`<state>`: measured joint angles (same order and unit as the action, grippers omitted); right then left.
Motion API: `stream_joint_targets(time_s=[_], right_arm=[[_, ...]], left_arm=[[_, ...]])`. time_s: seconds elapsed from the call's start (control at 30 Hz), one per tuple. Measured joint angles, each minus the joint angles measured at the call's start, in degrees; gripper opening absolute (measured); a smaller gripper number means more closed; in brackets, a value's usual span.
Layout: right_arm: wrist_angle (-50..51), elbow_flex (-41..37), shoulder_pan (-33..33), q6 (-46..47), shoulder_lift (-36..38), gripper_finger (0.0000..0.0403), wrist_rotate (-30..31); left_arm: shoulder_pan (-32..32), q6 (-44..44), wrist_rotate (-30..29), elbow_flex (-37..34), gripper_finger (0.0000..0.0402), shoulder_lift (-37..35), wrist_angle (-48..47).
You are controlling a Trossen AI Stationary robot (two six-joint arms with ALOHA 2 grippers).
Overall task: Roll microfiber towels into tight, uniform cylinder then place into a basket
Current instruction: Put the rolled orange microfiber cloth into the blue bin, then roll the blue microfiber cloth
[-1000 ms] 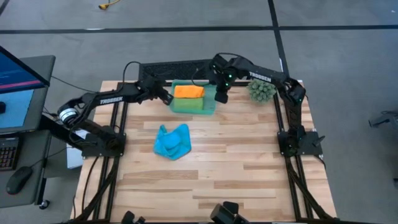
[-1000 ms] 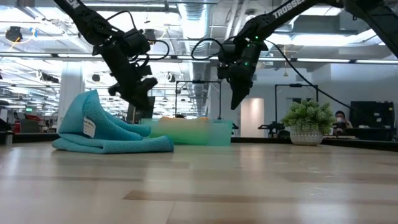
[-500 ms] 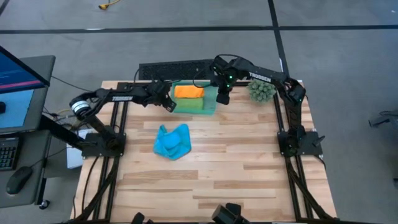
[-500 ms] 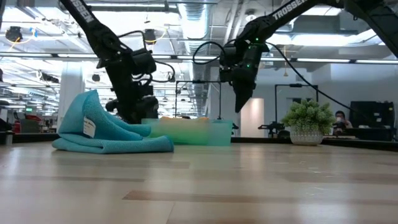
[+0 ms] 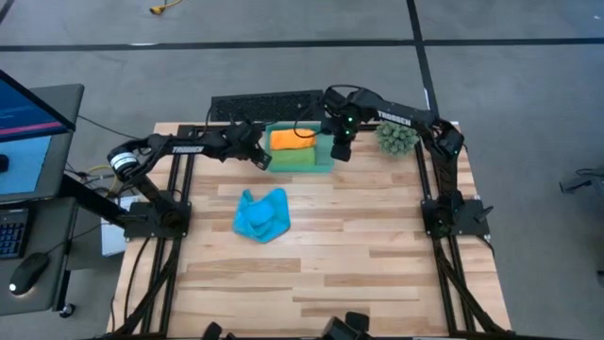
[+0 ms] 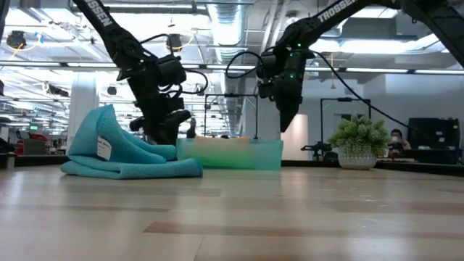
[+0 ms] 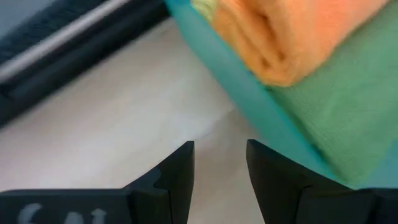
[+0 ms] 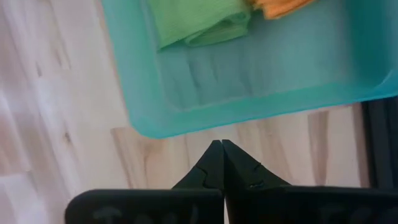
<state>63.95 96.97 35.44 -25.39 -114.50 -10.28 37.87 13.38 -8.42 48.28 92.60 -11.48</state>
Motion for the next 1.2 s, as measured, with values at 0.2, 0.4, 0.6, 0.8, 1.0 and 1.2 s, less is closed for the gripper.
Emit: stream_joint_targets(time_s=[0.2,0.4,0.6,0.8,1.0,1.2], right_arm=[[2.4,0.0,-1.7,1.7,3.5,0.0011,0.3],[-2.9,-6.7,-6.0,5.9,12.7,0.0013,0.3],[-14.8,-20.4,-13.1,12.0,23.3,0.0014,4.4],[-25.6,-27.7,-22.4,18.2,29.3,0.0015,4.8],[-44.4,-31.9,-31.9,18.8,28.9,0.0018,5.0],[-56.2,-32.3,-37.9,17.9,24.6,0.0019,5.9]], left_arm=[[-0.8,-3.2,-5.1,3.0,0.0139,-4.9,-7.3],[-5.1,-4.0,-6.4,2.3,0.0139,-15.4,-12.8],[-14.7,0.3,-8.6,-2.7,0.0139,-24.2,-14.0],[-24.8,8.7,-10.3,-8.9,0.0139,-29.3,-14.1],[-35.3,18.9,-14.8,-13.8,0.0139,-31.3,-13.7],[-45.9,27.2,-18.9,-14.7,0.0139,-31.3,-15.5]])
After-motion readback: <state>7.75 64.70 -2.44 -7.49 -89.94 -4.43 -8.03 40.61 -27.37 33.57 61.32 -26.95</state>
